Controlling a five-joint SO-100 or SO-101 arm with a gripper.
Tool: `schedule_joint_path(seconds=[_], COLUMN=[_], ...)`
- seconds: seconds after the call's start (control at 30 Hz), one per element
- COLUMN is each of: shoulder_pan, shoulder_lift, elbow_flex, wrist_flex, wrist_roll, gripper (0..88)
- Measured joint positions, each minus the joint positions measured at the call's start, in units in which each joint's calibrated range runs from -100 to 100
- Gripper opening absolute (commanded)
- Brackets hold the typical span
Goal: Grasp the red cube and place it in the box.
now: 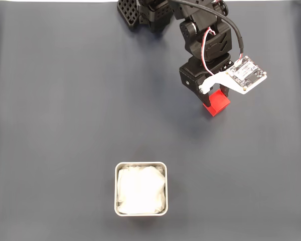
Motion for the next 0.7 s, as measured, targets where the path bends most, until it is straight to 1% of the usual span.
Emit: schedule_joint_path(seconds=[0.7], shoulder_pan=[1.26], shoulder_lift=[0.09], elbow_flex=[-0.81], wrist_flex=[0.00], wrist_roll=[0.15], gripper=[11.5])
